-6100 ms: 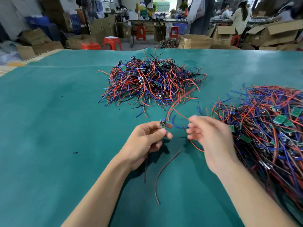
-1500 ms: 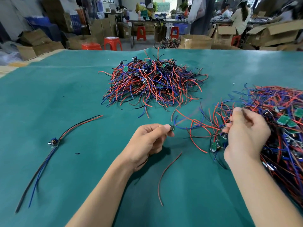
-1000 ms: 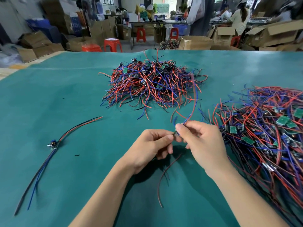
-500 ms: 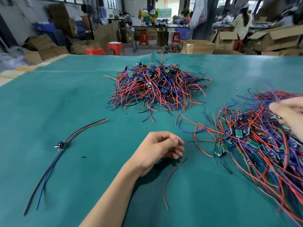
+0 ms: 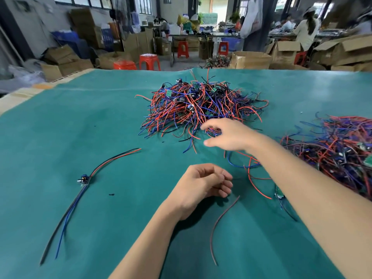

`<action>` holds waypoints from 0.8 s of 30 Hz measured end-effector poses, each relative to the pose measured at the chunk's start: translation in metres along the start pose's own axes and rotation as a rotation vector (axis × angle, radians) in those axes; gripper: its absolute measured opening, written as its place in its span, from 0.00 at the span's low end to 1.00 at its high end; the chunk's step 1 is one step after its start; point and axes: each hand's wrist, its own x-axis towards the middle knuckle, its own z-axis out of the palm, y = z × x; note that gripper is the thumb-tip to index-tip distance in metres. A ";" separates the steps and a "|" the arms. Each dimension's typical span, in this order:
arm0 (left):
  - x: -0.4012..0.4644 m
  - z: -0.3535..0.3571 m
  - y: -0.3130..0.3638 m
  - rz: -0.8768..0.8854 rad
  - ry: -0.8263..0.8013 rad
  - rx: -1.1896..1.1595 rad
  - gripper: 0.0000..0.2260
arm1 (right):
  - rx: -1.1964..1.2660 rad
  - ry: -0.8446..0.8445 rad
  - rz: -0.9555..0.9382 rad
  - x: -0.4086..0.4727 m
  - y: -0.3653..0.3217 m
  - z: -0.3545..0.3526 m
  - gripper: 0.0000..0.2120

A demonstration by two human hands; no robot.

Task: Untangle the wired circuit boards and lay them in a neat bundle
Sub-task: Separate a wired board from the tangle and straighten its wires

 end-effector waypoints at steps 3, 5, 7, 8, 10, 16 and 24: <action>0.000 0.000 0.000 -0.002 -0.003 -0.009 0.07 | 0.106 0.009 0.044 0.030 -0.007 0.017 0.29; 0.000 -0.001 0.000 -0.005 -0.001 -0.013 0.07 | 0.250 0.104 0.093 0.038 -0.006 0.024 0.23; 0.000 -0.001 0.001 -0.009 0.004 -0.013 0.08 | 0.336 0.247 0.100 0.034 -0.002 0.025 0.15; 0.000 0.000 0.001 -0.009 0.007 -0.010 0.08 | 0.376 0.298 0.102 0.030 0.000 0.024 0.12; 0.000 0.000 0.003 -0.017 0.023 -0.012 0.07 | 0.478 0.368 0.116 0.014 0.004 0.021 0.05; 0.006 0.001 0.007 -0.021 0.183 -0.265 0.08 | 0.750 0.370 0.025 -0.069 0.003 0.015 0.09; 0.004 -0.003 0.010 -0.036 0.210 -0.394 0.15 | 0.607 0.222 -0.084 -0.139 -0.013 0.056 0.06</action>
